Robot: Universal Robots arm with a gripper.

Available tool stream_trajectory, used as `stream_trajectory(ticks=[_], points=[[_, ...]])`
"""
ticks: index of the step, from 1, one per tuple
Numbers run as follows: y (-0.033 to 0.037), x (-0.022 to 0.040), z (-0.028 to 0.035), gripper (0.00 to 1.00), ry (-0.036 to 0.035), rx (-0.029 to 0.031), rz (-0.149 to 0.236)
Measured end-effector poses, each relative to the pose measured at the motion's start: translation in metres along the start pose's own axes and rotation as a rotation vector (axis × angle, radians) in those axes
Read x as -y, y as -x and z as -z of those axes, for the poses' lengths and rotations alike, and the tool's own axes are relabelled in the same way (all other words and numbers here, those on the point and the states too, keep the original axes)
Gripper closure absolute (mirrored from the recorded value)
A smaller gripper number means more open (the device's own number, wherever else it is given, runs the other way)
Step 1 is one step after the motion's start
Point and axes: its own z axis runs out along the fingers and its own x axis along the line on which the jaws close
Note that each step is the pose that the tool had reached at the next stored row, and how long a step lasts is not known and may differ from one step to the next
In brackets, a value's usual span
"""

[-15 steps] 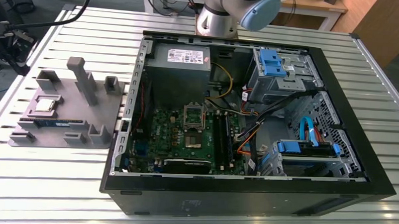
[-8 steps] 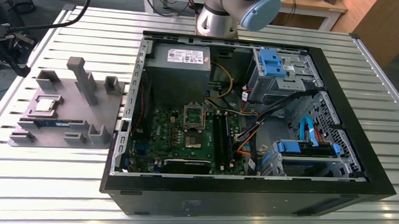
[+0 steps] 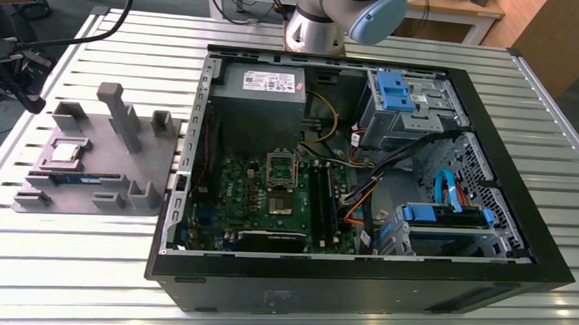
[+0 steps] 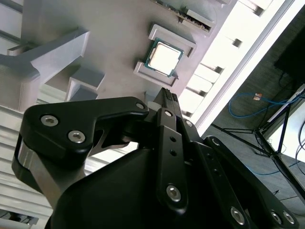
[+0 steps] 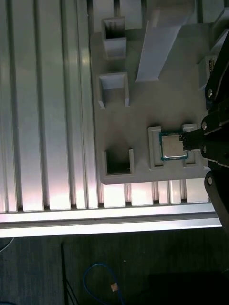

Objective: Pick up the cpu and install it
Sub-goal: 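Pick up the cpu and move it towards the insertion slot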

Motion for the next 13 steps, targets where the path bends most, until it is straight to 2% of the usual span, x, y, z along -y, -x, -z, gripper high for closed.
stream_trajectory(ticks=[7, 13], points=[[0.0, 0.0, -0.0007, 0.89, 0.0002, 0.0002, 0.0], [0.0, 0.0007, -0.0093, 0.89, 0.0001, -0.0001, 0.0]])
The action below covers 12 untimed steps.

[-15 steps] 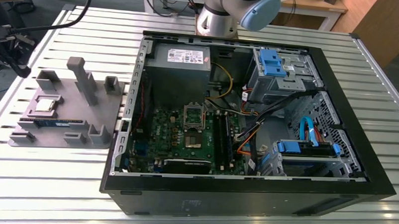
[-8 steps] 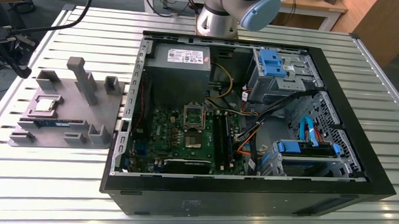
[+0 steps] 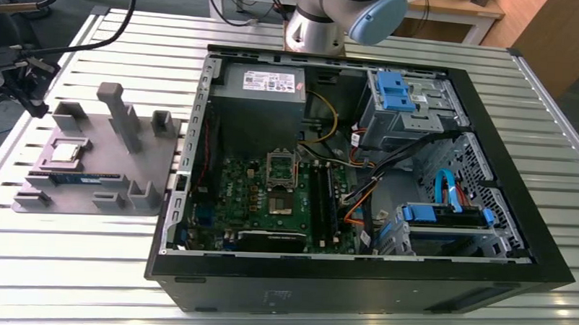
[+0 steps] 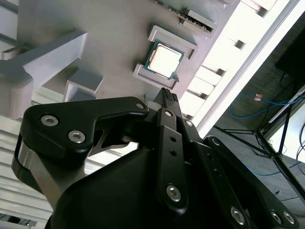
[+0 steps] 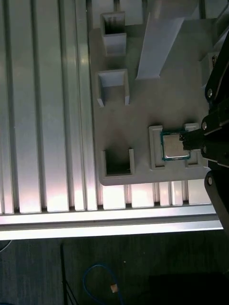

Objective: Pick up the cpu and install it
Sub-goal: 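Pick up the cpu and move it towards the insertion slot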

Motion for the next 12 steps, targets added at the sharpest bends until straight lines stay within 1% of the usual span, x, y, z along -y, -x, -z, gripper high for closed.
stream_trajectory(ticks=[4, 9, 12], points=[[0.0001, 0.001, -0.0071, 0.89, -0.0002, -0.0012, 0.0], [0.0005, 0.0074, -0.016, 0.89, -0.0002, -0.0012, 0.0], [0.0006, 0.0094, -0.0213, 0.89, -0.0002, -0.0014, 0.0]])
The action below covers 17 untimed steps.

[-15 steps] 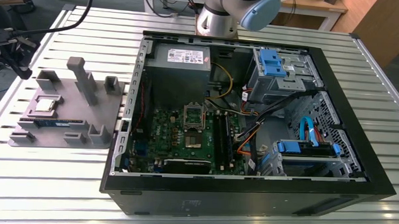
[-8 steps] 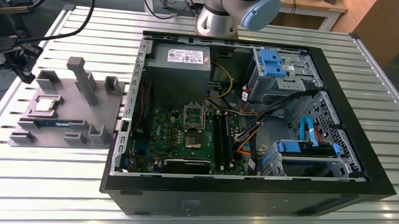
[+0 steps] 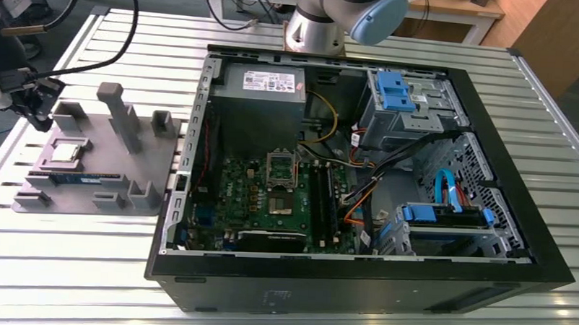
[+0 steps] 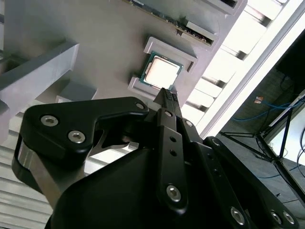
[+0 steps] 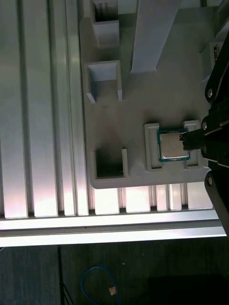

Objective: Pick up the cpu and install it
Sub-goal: 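Pick up the cpu and move it towards the insertion slot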

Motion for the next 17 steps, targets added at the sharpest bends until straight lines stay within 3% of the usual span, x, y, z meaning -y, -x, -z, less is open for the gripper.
stream_trajectory(ticks=[8, 17], points=[[0.0, 0.0004, -0.0093, 0.89, 0.0001, 0.0001, 0.0], [0.0, 0.0005, -0.0113, 0.89, 0.0, 0.0, 0.0]])
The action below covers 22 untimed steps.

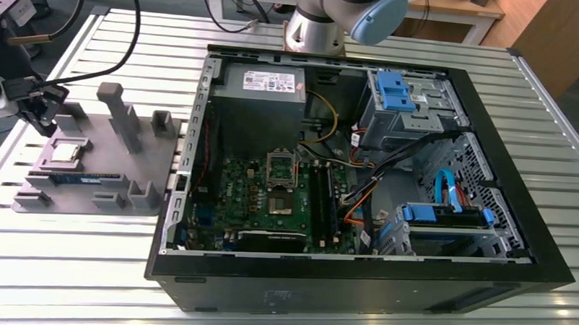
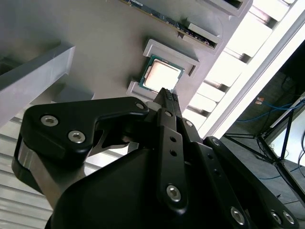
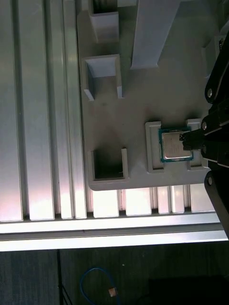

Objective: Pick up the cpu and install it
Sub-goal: 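Pick up the cpu and move it towards the insertion slot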

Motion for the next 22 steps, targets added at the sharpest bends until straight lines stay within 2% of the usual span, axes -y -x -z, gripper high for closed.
stream_trajectory(ticks=[12, 19, 22], points=[[0.0, 0.0, -0.0007, 0.89, 0.0002, 0.0002, 0.0], [0.0, 0.0004, -0.0116, 0.89, 0.0001, 0.0001, 0.0], [0.0, 0.0004, -0.0122, 0.89, -0.0002, -0.0002, 0.0]])
